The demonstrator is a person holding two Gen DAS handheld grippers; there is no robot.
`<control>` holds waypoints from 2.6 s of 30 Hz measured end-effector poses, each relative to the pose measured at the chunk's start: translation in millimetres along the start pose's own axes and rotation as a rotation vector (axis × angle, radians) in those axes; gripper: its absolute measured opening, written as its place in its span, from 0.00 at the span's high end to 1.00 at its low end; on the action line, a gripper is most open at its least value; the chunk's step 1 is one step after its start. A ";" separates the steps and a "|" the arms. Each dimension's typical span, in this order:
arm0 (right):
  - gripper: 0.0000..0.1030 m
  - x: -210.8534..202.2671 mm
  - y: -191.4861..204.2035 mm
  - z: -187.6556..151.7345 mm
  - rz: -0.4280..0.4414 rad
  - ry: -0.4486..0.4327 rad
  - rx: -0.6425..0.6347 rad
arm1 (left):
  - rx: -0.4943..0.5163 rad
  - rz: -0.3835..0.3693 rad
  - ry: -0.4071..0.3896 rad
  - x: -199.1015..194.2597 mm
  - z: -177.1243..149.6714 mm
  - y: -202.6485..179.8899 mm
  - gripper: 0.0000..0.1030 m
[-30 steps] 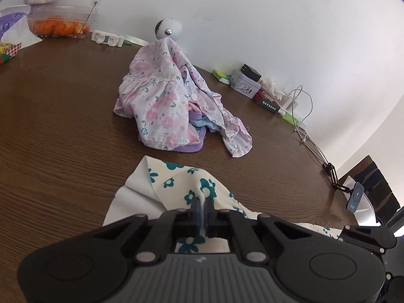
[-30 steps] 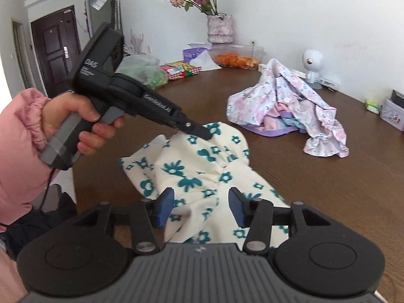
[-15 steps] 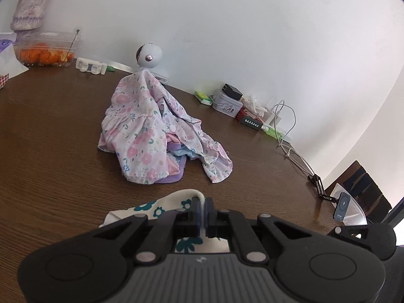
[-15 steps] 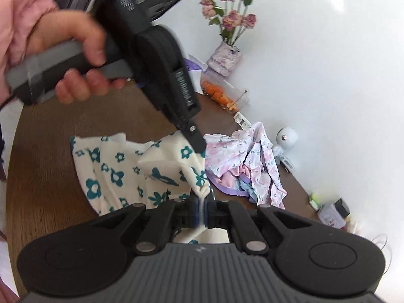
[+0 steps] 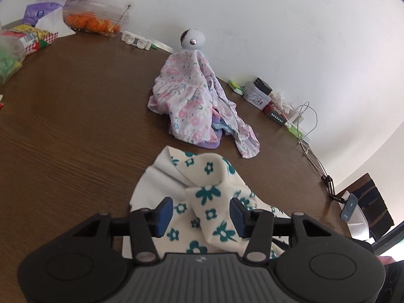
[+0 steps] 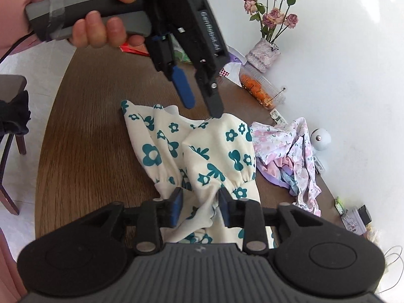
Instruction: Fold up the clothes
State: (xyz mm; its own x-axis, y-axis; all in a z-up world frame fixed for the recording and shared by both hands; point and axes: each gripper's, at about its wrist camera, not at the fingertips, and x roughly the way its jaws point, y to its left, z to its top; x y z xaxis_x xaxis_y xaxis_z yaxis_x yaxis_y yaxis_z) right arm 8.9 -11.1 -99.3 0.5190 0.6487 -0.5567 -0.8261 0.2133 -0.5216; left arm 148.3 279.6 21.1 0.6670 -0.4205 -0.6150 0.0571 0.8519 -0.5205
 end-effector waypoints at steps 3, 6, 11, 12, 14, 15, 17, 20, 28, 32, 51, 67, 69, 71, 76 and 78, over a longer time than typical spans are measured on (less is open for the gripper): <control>0.68 -7.2 -5.6 -3.0 0.006 -0.005 0.047 | -0.040 -0.036 0.043 3.4 -14.1 -5.5 0.53; 0.67 -12.0 -8.9 -7.7 -0.005 0.004 0.069 | -0.100 -0.076 0.076 14.3 -24.3 -11.8 0.53; 0.66 -15.6 -5.0 -10.8 0.012 0.013 0.087 | -0.229 -0.097 0.098 31.0 -29.3 -12.5 0.55; 0.66 -15.0 -3.8 -10.8 0.015 0.015 0.087 | -0.248 -0.093 0.101 34.2 -29.7 -12.5 0.55; 0.66 -13.3 -1.8 -10.8 0.020 0.018 0.093 | -0.279 -0.079 0.101 39.4 -29.9 -11.2 0.56; 0.66 -12.3 -1.0 -10.8 0.023 0.021 0.097 | -0.294 -0.078 0.095 41.0 -29.9 -10.0 0.58; 0.66 -10.3 0.6 -10.6 0.015 0.025 0.099 | -0.327 -0.080 0.085 43.7 -29.2 -7.2 0.65; 0.66 -9.7 3.3 -10.2 -0.003 0.033 0.102 | -0.336 -0.086 0.045 45.0 -27.6 -8.0 0.86; 0.72 -10.2 10.5 -9.2 -0.052 0.061 0.085 | -0.199 -0.109 -0.069 32.3 -18.9 -27.4 0.97; 0.85 -7.1 4.7 -5.8 -0.098 0.089 0.087 | -0.125 -0.131 -0.108 24.7 -12.1 -41.1 0.98; 0.65 -7.2 7.6 -15.6 -0.108 0.091 0.183 | -0.055 -0.152 -0.081 29.0 -41.0 1.0 0.97; 0.65 -42.0 -61.5 -58.8 0.077 0.035 0.568 | 0.006 -0.106 -0.075 42.0 -40.6 -3.6 0.97; 0.69 -40.7 -53.3 -56.1 0.064 0.047 0.502 | 0.016 -0.105 -0.073 42.2 -40.5 -4.7 0.97; 0.86 -31.6 -48.3 -54.2 0.026 0.088 0.437 | 0.022 -0.102 -0.073 42.0 -40.1 -5.4 0.97; 0.99 -34.0 -52.5 -59.0 0.064 0.101 0.440 | 0.043 -0.090 -0.074 42.4 -36.7 -6.5 0.97; 0.99 -38.7 -55.6 -61.4 0.095 0.097 0.460 | 0.050 -0.087 -0.071 43.4 -35.6 -7.1 0.97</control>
State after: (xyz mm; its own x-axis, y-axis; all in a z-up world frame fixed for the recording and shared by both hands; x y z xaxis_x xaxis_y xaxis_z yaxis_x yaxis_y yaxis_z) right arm 48.1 -93.0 -88.4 0.4362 0.6148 -0.6571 -0.8710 0.4718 -0.1369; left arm 150.4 244.2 -23.1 0.7086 -0.4716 -0.5248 0.1526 0.8286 -0.5386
